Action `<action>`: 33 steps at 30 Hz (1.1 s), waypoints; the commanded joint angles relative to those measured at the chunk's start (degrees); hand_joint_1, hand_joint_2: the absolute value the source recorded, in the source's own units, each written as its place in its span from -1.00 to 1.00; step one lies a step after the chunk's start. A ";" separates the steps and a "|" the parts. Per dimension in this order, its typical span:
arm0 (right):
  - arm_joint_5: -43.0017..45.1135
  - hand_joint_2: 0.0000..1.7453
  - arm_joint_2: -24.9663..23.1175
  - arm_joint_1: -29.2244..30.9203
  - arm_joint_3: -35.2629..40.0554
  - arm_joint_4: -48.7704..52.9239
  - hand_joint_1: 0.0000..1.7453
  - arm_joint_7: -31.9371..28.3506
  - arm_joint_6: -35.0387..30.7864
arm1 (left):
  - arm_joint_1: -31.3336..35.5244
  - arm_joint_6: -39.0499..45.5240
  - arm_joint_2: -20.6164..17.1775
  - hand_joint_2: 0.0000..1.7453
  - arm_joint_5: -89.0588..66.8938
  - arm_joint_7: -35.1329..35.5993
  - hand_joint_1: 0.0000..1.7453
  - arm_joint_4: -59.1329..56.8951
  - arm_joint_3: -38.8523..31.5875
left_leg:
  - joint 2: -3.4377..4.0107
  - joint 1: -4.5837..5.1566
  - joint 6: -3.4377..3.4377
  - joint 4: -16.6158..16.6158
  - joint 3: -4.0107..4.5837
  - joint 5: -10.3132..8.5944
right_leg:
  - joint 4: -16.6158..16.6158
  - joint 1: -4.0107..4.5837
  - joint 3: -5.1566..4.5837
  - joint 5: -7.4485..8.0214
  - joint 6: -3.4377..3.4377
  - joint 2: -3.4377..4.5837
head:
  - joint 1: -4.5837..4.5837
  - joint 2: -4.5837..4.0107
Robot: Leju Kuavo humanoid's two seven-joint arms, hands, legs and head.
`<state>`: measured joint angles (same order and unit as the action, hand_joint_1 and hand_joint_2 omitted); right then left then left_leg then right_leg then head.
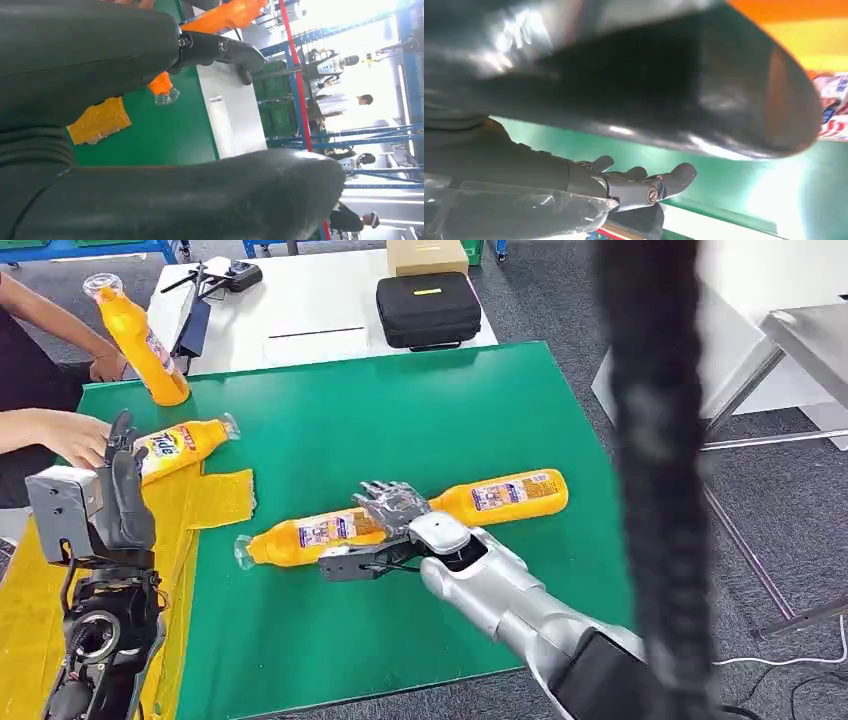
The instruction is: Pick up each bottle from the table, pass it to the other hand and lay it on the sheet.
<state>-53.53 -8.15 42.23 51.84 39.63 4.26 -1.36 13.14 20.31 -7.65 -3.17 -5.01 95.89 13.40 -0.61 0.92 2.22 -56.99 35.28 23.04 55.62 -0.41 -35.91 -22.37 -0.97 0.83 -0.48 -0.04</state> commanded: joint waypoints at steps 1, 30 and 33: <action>1.21 -1.00 -1.20 1.66 1.98 -2.77 -1.00 -0.29 0.48 | -1.07 0.24 -1.59 -1.00 0.29 0.05 -1.00 0.72 2.01 | 0.05 -0.07 -0.17 -0.03 -0.22 0.13 | 0.00 0.07 0.24 -0.11 0.02 -0.05 | 0.00 0.00; 4.33 1.00 -3.00 -1.35 4.20 -11.81 1.00 -0.93 2.79 | -4.64 1.06 -4.08 -1.00 2.20 -2.01 -1.00 6.25 5.49 | -0.07 -0.10 -0.18 0.01 -0.32 0.14 | -0.06 0.10 0.37 -0.16 0.03 -0.18 | 0.00 0.00; 3.46 1.00 -2.92 -2.01 5.57 -12.26 1.00 -0.83 3.28 | -4.43 1.08 -4.24 -1.00 2.67 -2.23 -1.00 6.26 5.70 | -0.05 -0.09 -0.17 0.03 -0.32 0.12 | -0.08 0.09 0.34 -0.13 0.03 -0.15 | 0.00 0.00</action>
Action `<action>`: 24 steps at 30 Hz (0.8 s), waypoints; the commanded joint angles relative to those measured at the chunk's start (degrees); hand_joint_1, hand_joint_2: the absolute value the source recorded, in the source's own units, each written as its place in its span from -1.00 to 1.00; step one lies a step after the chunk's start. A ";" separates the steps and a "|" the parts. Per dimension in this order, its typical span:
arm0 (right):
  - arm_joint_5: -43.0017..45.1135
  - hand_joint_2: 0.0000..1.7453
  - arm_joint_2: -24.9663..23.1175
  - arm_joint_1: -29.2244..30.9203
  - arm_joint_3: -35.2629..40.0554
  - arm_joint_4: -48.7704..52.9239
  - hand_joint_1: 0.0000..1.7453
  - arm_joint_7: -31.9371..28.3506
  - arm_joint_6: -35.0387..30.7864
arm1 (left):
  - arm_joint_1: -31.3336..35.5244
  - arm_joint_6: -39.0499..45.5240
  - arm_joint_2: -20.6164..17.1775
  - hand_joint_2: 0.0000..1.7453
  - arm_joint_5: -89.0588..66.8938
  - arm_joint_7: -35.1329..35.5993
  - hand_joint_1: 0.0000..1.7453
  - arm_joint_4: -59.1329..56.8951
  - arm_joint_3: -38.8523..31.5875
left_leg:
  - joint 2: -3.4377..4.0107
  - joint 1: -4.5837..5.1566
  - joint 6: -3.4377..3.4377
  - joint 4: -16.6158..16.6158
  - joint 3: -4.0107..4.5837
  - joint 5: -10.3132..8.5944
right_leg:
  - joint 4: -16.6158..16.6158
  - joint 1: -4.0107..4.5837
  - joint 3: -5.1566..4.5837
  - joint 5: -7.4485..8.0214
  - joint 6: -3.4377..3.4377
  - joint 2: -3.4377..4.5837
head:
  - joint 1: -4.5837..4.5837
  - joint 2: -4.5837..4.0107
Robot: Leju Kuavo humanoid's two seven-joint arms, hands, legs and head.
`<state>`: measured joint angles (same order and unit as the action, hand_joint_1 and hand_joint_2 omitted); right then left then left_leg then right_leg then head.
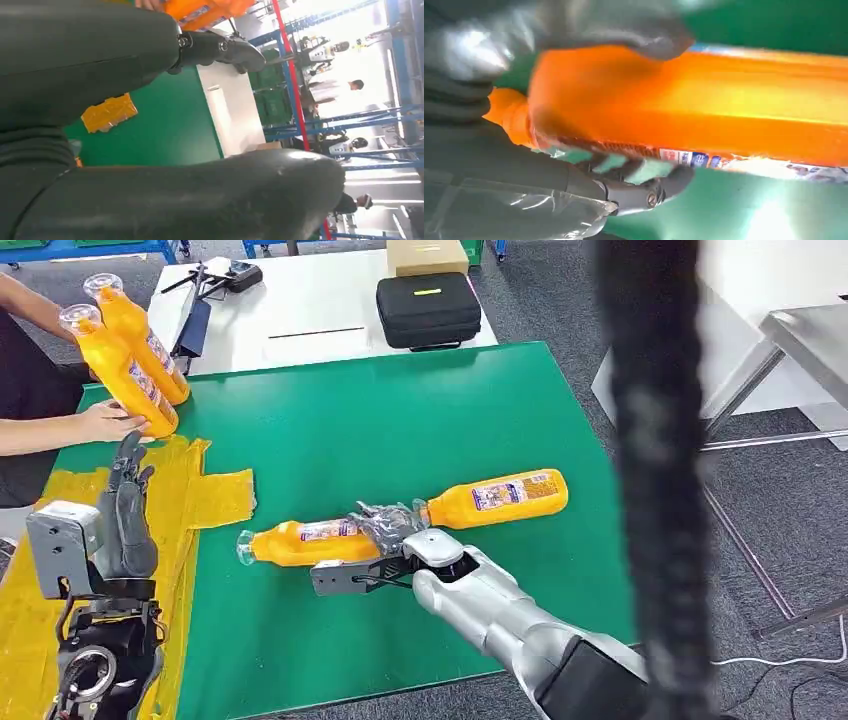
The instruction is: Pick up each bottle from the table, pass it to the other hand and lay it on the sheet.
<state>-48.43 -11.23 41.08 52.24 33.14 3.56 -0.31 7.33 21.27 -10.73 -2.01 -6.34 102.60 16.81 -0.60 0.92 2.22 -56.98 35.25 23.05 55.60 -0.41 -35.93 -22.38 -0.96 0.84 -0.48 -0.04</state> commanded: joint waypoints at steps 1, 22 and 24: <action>-1.64 1.00 0.17 -0.86 5.18 -5.77 1.00 -0.13 2.23 | 1.38 0.11 -1.16 -1.00 1.51 -0.89 -1.00 -0.45 2.29 | -0.06 -0.09 -0.17 0.02 -0.29 0.11 | -0.07 0.09 0.35 -0.11 0.02 -0.15 | 0.00 0.00; -6.46 1.00 1.50 -5.01 10.30 -9.05 -1.00 2.36 3.04 | 2.50 1.70 -2.02 -1.00 5.94 -3.94 -1.00 -1.77 4.21 | -0.13 -0.14 -0.34 0.12 -1.14 0.20 | -0.22 0.14 1.05 -0.14 0.18 -0.21 | -0.02 0.00; -6.32 1.00 1.48 -4.88 10.16 -8.99 -1.00 2.42 3.20 | 2.63 1.86 -1.86 -1.00 6.01 -4.05 -1.00 -1.78 4.25 | -0.10 -0.13 -0.35 0.14 -1.18 0.21 | -0.22 0.13 1.08 -0.14 0.18 -0.19 | -0.09 0.00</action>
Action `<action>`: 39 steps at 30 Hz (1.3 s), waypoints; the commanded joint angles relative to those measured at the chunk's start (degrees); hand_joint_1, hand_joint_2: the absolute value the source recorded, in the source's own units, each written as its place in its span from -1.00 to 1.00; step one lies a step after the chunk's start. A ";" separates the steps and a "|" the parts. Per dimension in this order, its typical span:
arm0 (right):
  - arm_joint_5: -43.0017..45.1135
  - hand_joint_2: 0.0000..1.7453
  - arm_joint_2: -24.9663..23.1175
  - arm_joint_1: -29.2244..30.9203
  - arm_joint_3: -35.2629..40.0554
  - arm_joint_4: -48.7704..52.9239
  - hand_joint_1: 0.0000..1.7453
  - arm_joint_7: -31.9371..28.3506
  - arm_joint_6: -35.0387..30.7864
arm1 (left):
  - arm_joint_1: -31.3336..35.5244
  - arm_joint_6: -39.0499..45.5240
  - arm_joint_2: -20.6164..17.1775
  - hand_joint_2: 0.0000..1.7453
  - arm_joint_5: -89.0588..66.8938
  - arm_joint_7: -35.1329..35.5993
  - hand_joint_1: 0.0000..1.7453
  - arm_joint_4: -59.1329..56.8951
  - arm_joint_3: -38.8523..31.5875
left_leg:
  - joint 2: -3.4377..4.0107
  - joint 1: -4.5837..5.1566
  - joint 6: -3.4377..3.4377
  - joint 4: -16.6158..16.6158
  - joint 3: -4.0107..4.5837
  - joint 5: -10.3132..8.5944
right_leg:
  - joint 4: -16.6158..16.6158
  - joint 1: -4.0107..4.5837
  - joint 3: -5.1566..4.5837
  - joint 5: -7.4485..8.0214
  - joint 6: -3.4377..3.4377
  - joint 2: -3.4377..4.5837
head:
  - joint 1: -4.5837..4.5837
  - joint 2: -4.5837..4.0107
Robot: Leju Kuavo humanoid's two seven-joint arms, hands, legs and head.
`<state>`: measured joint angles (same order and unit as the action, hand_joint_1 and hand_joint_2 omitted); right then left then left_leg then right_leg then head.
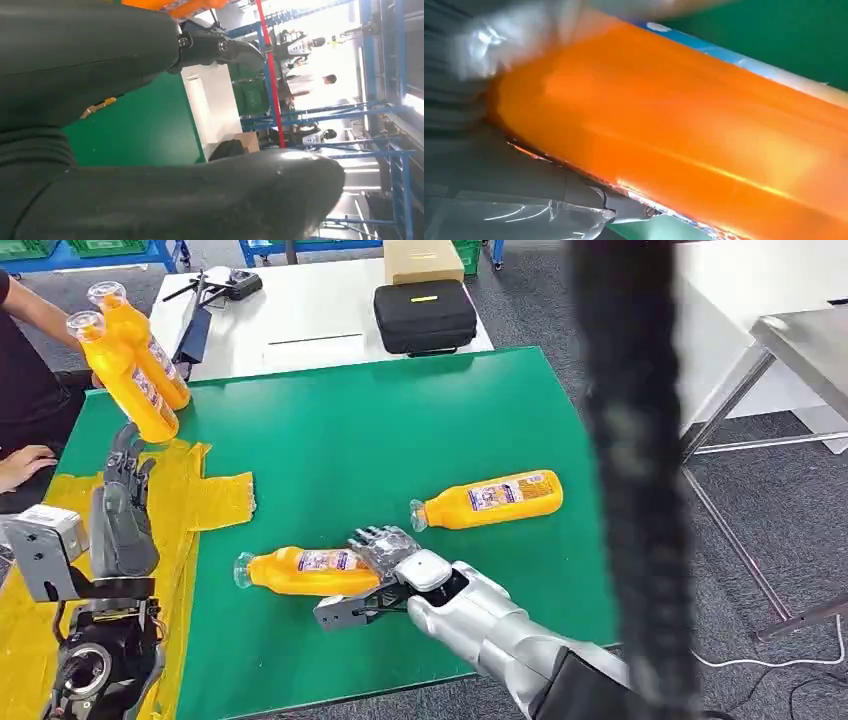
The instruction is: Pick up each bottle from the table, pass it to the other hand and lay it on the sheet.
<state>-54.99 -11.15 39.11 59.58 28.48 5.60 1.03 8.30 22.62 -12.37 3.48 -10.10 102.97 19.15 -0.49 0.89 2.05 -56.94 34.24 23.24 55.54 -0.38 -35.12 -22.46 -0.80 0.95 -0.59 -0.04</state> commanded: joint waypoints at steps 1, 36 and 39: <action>0.30 1.00 1.38 -2.88 2.78 -4.30 -1.00 0.40 1.99 | 1.69 0.58 -0.19 -1.00 0.62 -0.39 -1.00 -2.20 1.89 | -0.22 -0.13 -0.21 0.10 -0.16 0.02 | -0.18 0.13 0.29 -0.07 0.02 -0.34 | 0.02 0.00; 15.00 1.00 14.14 -11.41 -12.88 29.38 1.00 3.87 -3.28 | 1.10 0.82 2.31 -1.00 7.30 -0.27 -1.00 -4.57 -2.34 | -0.45 -0.12 -0.17 0.02 -0.12 0.02 | -0.14 0.13 0.35 -0.13 -0.02 -0.53 | 0.02 0.00; 17.53 1.00 18.83 -15.92 -18.20 43.18 1.00 5.54 -5.92 | 1.32 0.64 3.91 -1.00 8.76 1.01 -1.00 -3.59 -5.79 | -0.44 -0.02 -0.04 -0.01 0.14 -0.03 | -0.05 0.04 0.09 -0.10 -0.07 -0.42 | 0.00 0.00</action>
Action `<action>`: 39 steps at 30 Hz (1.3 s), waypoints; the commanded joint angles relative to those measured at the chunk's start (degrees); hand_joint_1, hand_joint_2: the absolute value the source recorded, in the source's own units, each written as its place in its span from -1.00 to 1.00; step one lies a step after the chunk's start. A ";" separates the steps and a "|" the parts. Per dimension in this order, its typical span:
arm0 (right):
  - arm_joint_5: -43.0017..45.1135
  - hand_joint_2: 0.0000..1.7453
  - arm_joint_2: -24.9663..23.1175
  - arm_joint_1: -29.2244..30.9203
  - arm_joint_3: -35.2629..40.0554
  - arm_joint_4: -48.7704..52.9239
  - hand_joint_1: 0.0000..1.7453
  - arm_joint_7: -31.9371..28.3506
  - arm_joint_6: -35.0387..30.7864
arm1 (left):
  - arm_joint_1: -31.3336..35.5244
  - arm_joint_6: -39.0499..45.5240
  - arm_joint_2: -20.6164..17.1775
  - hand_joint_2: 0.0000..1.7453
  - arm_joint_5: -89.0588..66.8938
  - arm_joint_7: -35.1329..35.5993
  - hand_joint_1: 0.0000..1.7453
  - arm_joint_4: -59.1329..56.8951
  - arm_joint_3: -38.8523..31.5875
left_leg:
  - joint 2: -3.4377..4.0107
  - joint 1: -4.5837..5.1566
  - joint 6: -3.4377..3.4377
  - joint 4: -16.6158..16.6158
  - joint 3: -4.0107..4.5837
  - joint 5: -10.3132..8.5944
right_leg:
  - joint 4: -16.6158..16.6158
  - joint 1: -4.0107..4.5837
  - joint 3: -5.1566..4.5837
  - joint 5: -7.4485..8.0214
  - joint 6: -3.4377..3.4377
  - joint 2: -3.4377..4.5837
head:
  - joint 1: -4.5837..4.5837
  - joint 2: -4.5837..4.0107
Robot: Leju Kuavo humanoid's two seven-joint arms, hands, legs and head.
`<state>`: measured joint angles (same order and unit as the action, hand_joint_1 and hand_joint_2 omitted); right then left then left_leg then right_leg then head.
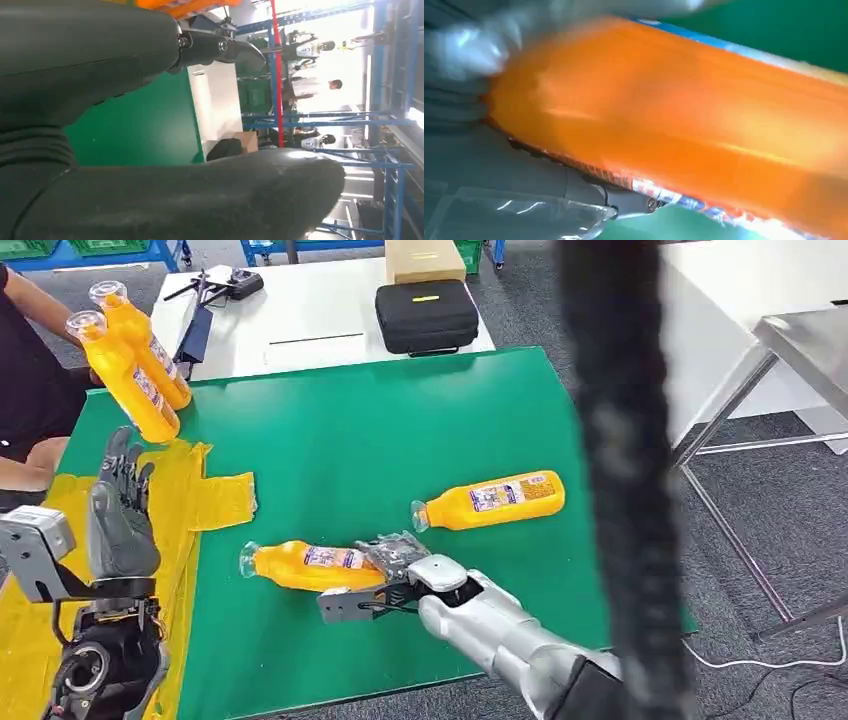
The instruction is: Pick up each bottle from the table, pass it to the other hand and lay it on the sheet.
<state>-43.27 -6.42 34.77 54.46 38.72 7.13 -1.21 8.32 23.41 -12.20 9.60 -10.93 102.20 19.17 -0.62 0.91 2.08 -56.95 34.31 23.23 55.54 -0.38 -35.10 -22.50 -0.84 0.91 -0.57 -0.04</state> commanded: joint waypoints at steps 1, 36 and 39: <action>6.47 1.00 14.49 -12.84 -15.50 36.21 1.00 4.32 -5.04 | 1.26 -0.75 3.67 -1.00 4.03 2.41 -1.00 -2.72 -6.82 | -0.41 -0.08 -0.10 -0.04 0.09 0.01 | -0.05 0.08 0.12 -0.12 -0.03 -0.50 | -0.02 0.00; 9.54 1.00 0.44 3.55 -9.22 28.04 1.00 -3.91 -16.85 | 11.53 -1.31 7.98 1.00 20.63 3.20 -1.00 -1.57 9.69 | -0.13 -0.09 -0.03 -0.09 0.82 -0.03 | 0.07 0.03 -0.64 0.00 -0.09 -0.20 | -0.02 0.00; 8.38 1.00 0.17 3.08 -7.68 28.57 1.00 -3.61 -17.23 | 12.08 -0.60 8.76 1.00 21.84 3.03 -1.00 -2.21 9.53 | -0.19 -0.11 -0.06 -0.13 0.73 0.02 | 0.09 0.05 -0.54 -0.06 -0.09 -0.25 | 0.00 0.00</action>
<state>-33.31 -3.96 33.69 39.50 72.69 2.91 -17.53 15.32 21.55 -6.12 28.88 -8.39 103.56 25.75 -0.81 0.87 2.19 -56.98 35.29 23.10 55.57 -0.41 -35.91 -22.41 -0.95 0.78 -0.57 -0.04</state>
